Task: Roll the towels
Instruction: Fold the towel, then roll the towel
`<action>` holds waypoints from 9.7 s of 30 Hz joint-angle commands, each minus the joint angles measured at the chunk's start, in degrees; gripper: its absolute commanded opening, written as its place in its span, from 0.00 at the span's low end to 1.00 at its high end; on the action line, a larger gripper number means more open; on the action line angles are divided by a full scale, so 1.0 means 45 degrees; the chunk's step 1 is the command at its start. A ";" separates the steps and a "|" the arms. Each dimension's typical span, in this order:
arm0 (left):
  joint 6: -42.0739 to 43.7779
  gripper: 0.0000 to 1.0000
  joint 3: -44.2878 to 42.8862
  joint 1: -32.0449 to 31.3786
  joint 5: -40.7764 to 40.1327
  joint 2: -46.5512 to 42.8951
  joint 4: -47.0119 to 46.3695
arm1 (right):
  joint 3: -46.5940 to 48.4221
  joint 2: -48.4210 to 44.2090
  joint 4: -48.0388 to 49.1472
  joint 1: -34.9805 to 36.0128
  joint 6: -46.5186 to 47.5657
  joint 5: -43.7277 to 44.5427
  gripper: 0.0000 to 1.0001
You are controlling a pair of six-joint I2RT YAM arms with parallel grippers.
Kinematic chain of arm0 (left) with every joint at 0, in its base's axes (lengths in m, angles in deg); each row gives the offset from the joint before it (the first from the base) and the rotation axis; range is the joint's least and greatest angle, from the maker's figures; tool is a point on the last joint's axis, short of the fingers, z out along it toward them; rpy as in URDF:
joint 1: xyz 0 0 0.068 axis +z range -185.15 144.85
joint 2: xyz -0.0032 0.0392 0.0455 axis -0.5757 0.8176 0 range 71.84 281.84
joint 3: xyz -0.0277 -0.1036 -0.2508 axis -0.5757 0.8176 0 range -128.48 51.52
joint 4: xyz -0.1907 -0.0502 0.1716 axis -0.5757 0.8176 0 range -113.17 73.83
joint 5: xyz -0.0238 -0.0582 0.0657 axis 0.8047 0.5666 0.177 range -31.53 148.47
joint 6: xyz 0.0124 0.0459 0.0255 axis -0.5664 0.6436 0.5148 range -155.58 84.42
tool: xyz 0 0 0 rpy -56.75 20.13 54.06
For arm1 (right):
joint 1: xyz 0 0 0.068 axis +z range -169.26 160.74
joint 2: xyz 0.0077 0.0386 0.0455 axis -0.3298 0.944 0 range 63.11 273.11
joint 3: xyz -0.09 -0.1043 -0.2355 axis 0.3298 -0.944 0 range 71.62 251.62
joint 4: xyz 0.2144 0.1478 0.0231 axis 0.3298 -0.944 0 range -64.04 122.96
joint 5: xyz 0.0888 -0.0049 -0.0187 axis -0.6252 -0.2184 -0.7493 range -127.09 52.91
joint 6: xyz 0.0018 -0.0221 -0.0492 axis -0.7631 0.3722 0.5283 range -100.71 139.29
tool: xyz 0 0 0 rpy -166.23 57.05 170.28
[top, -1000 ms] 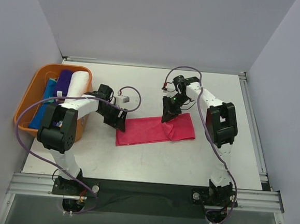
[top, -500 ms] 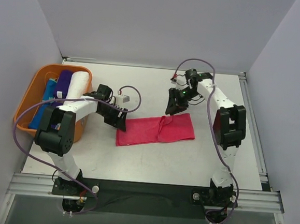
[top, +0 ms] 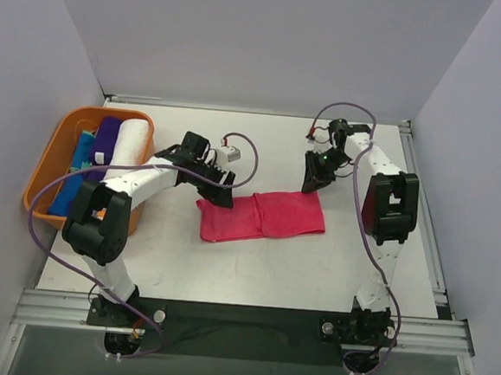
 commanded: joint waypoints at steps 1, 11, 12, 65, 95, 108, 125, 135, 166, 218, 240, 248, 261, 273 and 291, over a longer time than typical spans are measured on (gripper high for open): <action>-0.0653 0.68 -0.0961 -0.0278 0.0608 0.0217 -0.1064 | -0.0173 0.0759 -0.0399 -0.0133 0.0100 0.1036 0.13; -0.0616 0.66 0.1069 0.1556 0.0099 -0.1071 -0.0947 | 0.0022 0.1600 -0.0399 -0.0562 0.0354 0.3223 0.15; -0.0267 0.65 0.1206 0.1848 0.0120 -0.1207 -0.0715 | 0.0061 0.1581 -0.0399 -0.0582 0.0373 0.3379 0.15; -0.0126 0.67 0.1365 0.1480 -0.0212 -0.0546 -0.0380 | -0.0310 -0.1018 -0.2371 -0.1719 0.0179 0.0001 0.00; -0.0908 0.55 0.0387 0.0523 0.0042 0.1994 -0.0869 | 0.1331 0.1795 -0.1923 0.2796 -0.1248 -0.0292 0.05; -0.1006 0.56 0.1422 0.0620 0.1584 -0.0171 -0.1240 | 0.1897 0.2187 -0.1570 0.2154 -0.1151 -0.1890 0.35; -0.0458 0.29 0.1384 -0.1235 0.0373 -0.0316 -0.0634 | 0.4554 0.2985 -0.1591 0.0491 -0.0427 -0.2362 0.19; -0.0361 0.19 0.0349 -0.0828 -0.0172 0.1681 -0.0069 | 0.2898 0.3633 -0.0536 0.0317 -0.0447 -0.0818 0.06; -0.2014 0.39 0.0401 0.0251 0.5231 -0.1029 -0.1858 | -0.3146 -0.2424 0.0011 0.0682 -0.0446 -0.6501 0.20; 1.0669 0.85 0.4916 -0.6388 -0.5540 -0.3983 -0.4752 | -0.4607 0.0876 0.2863 0.3285 -0.1151 -0.2890 0.28; 0.8489 0.26 0.2421 -0.7310 -0.3185 -0.0428 -0.0974 | -0.2713 0.1230 0.1476 0.2134 -0.0293 -0.3046 0.01; 0.7099 0.16 0.0058 -0.5496 0.0660 0.1658 0.2155 | -0.2029 -0.1326 0.0422 -0.0440 0.1271 -0.2555 0.04; 0.8700 0.16 -0.5546 -0.3308 0.3849 0.7206 0.8343 | -0.5696 -0.9134 0.0461 -0.0995 0.4121 -0.2402 0.47; 0.8508 0.19 -0.9689 -0.2504 0.4241 1.0802 1.2061 | -0.7106 -1.0806 0.0478 0.5194 0.6175 0.2826 0.47; 0.7412 0.18 -0.7309 -0.1529 0.2991 1.0335 1.1046 | -0.8356 -0.5374 0.6242 0.9475 0.6155 0.5003 0.44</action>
